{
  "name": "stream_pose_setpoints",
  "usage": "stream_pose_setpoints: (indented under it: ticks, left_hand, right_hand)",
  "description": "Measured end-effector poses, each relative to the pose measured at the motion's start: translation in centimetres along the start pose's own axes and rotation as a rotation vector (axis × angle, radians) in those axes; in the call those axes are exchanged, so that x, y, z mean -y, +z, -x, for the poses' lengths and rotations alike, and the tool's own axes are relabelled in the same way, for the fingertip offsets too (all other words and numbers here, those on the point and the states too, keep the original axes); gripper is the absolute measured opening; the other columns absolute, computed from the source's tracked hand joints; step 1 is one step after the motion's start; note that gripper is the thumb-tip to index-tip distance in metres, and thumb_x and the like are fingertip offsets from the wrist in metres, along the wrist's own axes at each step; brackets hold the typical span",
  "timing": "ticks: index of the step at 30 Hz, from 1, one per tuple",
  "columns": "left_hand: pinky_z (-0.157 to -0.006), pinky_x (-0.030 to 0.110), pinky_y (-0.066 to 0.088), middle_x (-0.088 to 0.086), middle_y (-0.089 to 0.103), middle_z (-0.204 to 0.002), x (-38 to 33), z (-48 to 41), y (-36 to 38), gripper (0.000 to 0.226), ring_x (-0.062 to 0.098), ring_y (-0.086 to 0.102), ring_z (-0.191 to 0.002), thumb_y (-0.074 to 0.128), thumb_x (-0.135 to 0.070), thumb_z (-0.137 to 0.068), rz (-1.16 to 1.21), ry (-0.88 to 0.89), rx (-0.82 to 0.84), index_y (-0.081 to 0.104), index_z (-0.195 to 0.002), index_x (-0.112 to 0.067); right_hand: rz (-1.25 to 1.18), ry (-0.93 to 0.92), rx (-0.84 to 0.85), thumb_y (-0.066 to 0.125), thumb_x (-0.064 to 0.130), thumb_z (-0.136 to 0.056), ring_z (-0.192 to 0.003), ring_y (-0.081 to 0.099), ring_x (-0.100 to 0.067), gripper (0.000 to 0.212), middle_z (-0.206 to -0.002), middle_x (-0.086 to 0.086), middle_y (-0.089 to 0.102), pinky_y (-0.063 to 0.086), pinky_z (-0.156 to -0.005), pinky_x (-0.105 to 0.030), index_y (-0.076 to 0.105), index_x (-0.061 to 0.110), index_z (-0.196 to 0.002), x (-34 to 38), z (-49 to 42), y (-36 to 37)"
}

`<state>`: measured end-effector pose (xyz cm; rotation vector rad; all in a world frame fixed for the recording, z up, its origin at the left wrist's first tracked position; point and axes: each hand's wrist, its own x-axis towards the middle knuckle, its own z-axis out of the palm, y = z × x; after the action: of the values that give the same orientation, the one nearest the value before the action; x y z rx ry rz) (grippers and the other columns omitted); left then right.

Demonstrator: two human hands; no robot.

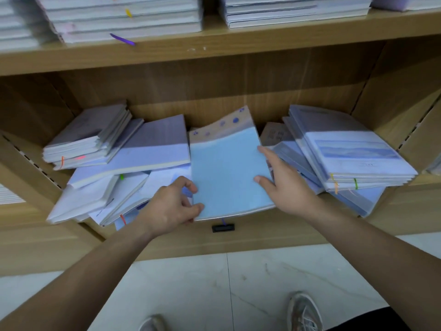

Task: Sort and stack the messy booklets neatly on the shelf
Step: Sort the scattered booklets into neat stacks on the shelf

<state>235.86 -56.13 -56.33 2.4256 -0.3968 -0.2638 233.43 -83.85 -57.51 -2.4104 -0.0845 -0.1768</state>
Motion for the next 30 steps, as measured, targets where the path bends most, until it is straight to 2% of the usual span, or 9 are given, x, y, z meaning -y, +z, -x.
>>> stream_pose_setpoints:
  ticks: [2, 5, 8, 11, 14, 18, 22, 26, 30]
  left_hand:
    - [-0.07, 0.034, 0.056, -0.002, 0.071, -0.061, 0.1, 0.0, 0.3, 0.027, 0.015, 0.067, -0.061, 0.071, -0.028, -0.089, 0.037, 0.021, -0.021, 0.048, -0.101, -0.026]
    - [-0.065, 0.033, 0.05, 0.002, 0.068, -0.065, 0.1, -0.5, 0.7, 0.026, 0.015, 0.062, -0.063, 0.069, -0.031, -0.09, 0.015, 0.055, -0.065, 0.047, -0.103, -0.029]
    - [-0.063, 0.029, 0.045, -0.002, 0.062, -0.067, -0.4, -1.1, 1.1, 0.022, 0.011, 0.058, -0.068, 0.062, -0.034, -0.094, -0.094, 0.085, -0.093, 0.046, -0.109, -0.03]
    - [-0.064, 0.029, 0.041, -0.01, 0.056, -0.068, -1.0, -1.7, 2.1, 0.021, 0.011, 0.056, -0.072, 0.055, -0.035, -0.098, -0.169, 0.119, -0.103, 0.046, -0.116, -0.028]
    - [-0.074, 0.033, 0.048, -0.016, 0.058, -0.077, -1.9, -2.2, 2.7, 0.023, 0.01, 0.055, -0.078, 0.05, -0.039, -0.1, -0.243, 0.154, -0.076, 0.044, -0.12, -0.03]
    - [-0.08, 0.032, 0.048, -0.022, 0.063, -0.092, -1.3, -2.4, 0.8, 0.02, 0.0, 0.054, -0.085, 0.06, -0.041, -0.093, -0.253, 0.156, -0.123, 0.052, -0.11, -0.035]
    - [-0.095, 0.037, 0.044, -0.004, 0.057, -0.114, 2.4, -1.7, -1.3, 0.031, 0.022, 0.05, -0.113, 0.07, -0.039, -0.086, -0.363, 0.048, -0.279, 0.063, -0.112, -0.024]
    - [-0.101, 0.043, 0.038, 0.008, 0.048, -0.13, 4.1, -0.6, -1.9, 0.054, 0.032, 0.04, -0.122, 0.07, -0.046, -0.085, -0.413, -0.118, -0.335, 0.056, -0.128, -0.016]
    - [-0.103, 0.04, 0.038, 0.009, 0.051, -0.133, 4.4, -0.2, -2.2, 0.064, 0.03, 0.042, -0.125, 0.066, -0.048, -0.088, -0.38, -0.147, -0.286, 0.048, -0.139, -0.015]
  right_hand:
    - [-0.035, 0.06, 0.01, 0.06, 0.025, -0.099, -0.106, 0.06, -0.013, 0.074, -0.123, 0.01, 0.059, 0.047, -0.081, -0.031, 0.016, 0.024, -0.158, 0.3, -0.9, -0.4]
    - [0.004, 0.127, 0.052, 0.06, 0.046, -0.092, -0.105, 0.067, -0.017, 0.057, -0.121, 0.01, 0.068, 0.056, -0.085, -0.041, 0.042, 0.026, -0.142, -0.7, -1.2, -0.3]
    - [-0.011, 0.148, 0.085, 0.053, 0.068, -0.077, -0.106, 0.067, -0.01, 0.066, -0.119, 0.015, 0.069, 0.057, -0.089, -0.042, 0.051, 0.033, -0.133, -2.3, -1.3, 0.1]
    - [-0.028, 0.18, -0.004, 0.068, 0.048, -0.087, -0.115, 0.063, -0.015, 0.066, -0.129, 0.009, 0.066, 0.052, -0.099, -0.039, 0.046, 0.026, -0.146, -1.6, -1.1, -0.3]
    - [0.051, 0.223, -0.084, 0.068, 0.029, -0.094, -0.122, 0.058, -0.024, 0.062, -0.137, -0.004, 0.061, 0.046, -0.101, -0.031, 0.043, 0.016, -0.149, -2.0, -1.1, -0.7]
    - [0.251, 0.245, -0.061, 0.063, 0.031, -0.096, -0.13, 0.049, -0.031, 0.052, -0.14, -0.011, 0.056, 0.043, -0.103, -0.035, 0.051, 0.012, -0.143, -2.5, -1.5, -0.3]
    - [0.525, 0.241, -0.106, 0.055, 0.04, -0.093, -0.128, 0.04, -0.036, 0.049, -0.138, -0.011, 0.052, 0.044, -0.102, -0.043, 0.055, 0.021, -0.138, -0.8, -1.9, -0.2]
    - [0.758, 0.249, -0.097, 0.05, 0.05, -0.09, -0.132, 0.033, -0.038, 0.049, -0.147, -0.012, 0.041, 0.032, -0.104, -0.047, 0.058, 0.022, -0.13, 1.7, -2.6, 0.2]
    - [0.462, 0.036, 0.092, 0.047, 0.051, -0.096, -0.135, 0.039, -0.03, 0.053, -0.152, -0.003, 0.043, 0.036, -0.11, -0.042, 0.052, 0.025, -0.142, 3.1, -3.0, 1.8]
